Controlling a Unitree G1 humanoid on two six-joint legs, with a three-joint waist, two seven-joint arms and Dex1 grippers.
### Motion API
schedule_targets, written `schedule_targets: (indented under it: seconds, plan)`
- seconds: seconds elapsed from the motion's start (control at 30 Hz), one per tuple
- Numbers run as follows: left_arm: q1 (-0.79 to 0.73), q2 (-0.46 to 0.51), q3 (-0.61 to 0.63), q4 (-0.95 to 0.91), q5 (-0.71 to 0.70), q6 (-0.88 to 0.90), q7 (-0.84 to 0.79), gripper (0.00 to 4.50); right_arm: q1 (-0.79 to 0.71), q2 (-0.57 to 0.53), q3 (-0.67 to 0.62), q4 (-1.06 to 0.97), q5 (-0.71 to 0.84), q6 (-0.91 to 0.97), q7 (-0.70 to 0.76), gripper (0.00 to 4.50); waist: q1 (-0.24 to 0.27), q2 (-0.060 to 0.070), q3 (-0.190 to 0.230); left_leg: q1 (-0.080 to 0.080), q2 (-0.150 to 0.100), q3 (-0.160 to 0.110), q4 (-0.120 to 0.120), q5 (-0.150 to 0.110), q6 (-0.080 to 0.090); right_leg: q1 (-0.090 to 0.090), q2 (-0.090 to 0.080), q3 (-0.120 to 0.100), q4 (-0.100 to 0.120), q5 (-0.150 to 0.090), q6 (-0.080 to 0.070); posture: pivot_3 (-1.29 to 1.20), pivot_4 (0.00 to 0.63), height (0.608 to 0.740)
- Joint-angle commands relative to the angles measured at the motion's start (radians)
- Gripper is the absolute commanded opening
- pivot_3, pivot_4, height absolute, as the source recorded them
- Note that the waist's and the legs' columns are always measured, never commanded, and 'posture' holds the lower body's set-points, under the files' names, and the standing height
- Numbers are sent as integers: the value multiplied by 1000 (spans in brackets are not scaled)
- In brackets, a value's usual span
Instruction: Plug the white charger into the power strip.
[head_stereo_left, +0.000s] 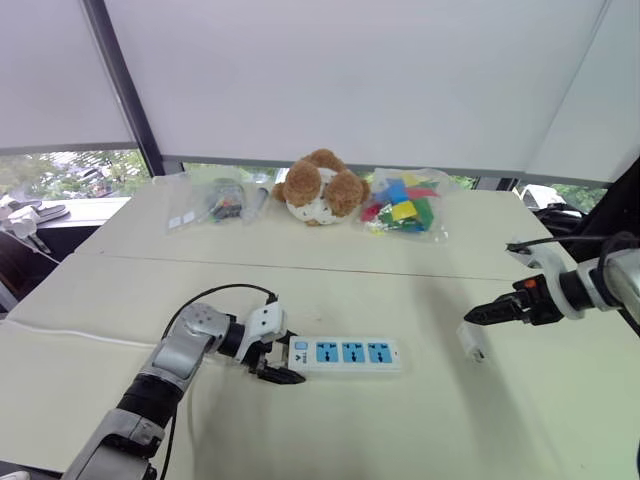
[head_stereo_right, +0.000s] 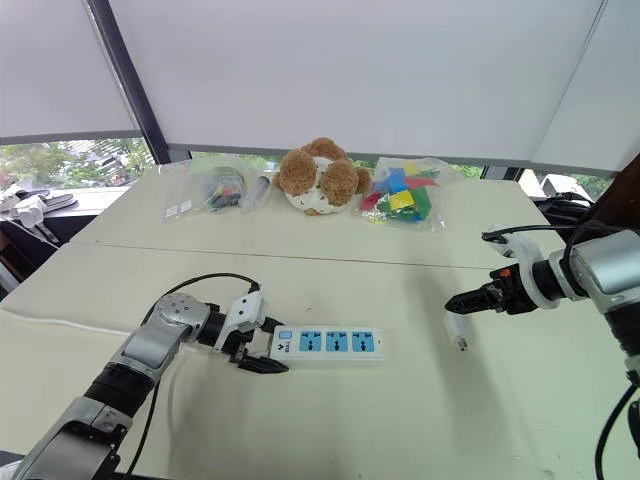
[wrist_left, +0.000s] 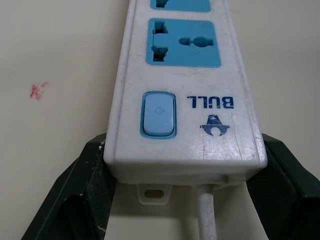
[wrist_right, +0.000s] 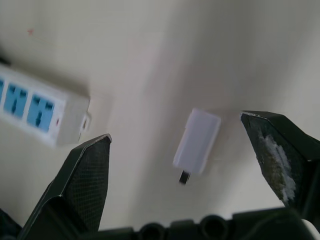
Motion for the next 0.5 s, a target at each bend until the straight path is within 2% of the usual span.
schedule_targets:
  seconds: [0.03, 0.37, 0.5]
  plan:
    - [30, 0, -5, -62, -9, 42, 44, 3028, -101, 20, 72, 112, -73, 22, 71, 4500, 0, 0, 0, 0, 0, 0, 0, 0, 0, 0, 0, 0, 0, 0, 0, 0, 150, 739]
    - [162, -16, -20, -204, -35, 105, 146, 3028, -308, 119, 380, 330, -252, 41, 339, 4500, -2, 4, -2, 0, 0, 1, 0, 0, 0, -1, 0, 0, 1, 0, 0, 0, 150, 739]
    - [186, -30, -26, -226, -35, 116, 176, 3028, -327, 185, 431, 441, -322, 0, 377, 4500, 3, 5, -2, 0, 0, 1, 0, 0, 0, -1, 0, 0, 1, 0, 0, 0, 150, 739]
